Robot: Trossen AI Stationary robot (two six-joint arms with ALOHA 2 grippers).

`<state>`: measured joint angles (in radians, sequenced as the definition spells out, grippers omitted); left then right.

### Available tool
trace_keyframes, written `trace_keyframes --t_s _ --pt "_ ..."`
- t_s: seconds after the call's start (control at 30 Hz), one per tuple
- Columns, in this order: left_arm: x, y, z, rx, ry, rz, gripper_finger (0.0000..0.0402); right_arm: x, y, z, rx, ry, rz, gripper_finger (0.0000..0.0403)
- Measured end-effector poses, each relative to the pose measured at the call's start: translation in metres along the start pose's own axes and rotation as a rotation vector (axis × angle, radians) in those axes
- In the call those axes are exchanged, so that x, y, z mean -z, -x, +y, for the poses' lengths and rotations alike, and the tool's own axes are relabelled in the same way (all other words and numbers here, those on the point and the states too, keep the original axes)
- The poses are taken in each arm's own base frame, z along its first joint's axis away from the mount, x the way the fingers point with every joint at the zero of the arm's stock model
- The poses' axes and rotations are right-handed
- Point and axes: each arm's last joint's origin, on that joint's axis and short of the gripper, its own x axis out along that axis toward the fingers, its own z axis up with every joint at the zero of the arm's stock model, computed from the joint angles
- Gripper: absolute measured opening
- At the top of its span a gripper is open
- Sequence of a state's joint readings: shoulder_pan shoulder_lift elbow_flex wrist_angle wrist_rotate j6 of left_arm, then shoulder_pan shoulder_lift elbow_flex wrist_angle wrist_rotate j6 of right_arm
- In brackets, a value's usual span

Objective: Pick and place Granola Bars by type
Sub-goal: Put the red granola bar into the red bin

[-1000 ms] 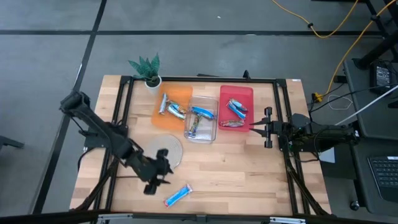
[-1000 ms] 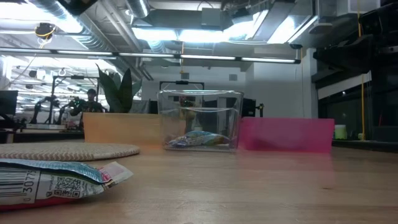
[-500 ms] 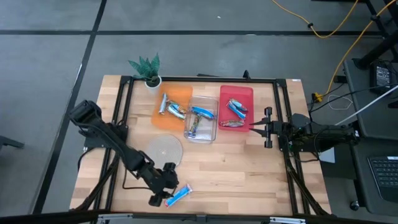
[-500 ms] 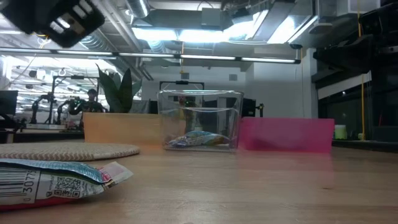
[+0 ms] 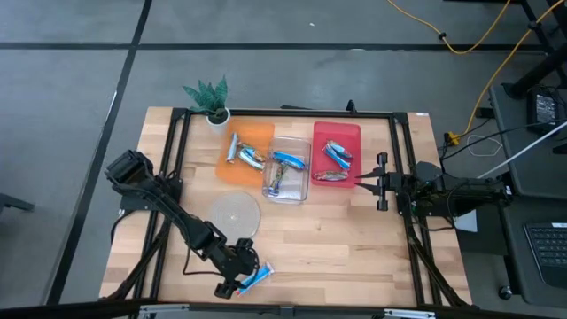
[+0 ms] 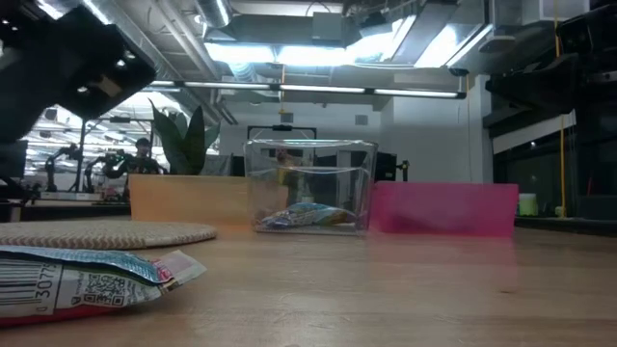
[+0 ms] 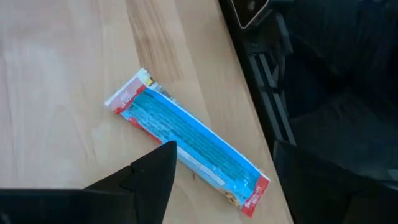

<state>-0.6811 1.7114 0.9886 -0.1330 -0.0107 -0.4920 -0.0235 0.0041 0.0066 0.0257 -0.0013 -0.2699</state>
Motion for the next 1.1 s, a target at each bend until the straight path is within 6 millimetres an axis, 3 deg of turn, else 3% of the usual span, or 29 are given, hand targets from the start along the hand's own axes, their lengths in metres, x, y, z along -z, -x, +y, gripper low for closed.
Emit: trace_keyframes --t_s 0.27,0.57,0.97,1.1 --pt "0.001 -0.007 0.003 -0.054 0.014 -0.013 0.0293 0.000 0.000 0.000 -0.001 0.000 0.000 0.0087" --pt "0.016 -0.033 0.011 -0.088 0.063 0.072 0.0317 0.000 0.000 0.000 0.000 0.000 0.000 0.0087" --pt "0.016 -0.041 0.013 -0.096 0.103 0.046 0.0319 0.000 0.000 0.000 0.000 0.000 0.000 0.0087" --pt "0.017 -0.041 0.015 -0.127 0.114 0.044 0.0304 0.000 0.000 0.000 0.000 0.000 0.000 0.0087"
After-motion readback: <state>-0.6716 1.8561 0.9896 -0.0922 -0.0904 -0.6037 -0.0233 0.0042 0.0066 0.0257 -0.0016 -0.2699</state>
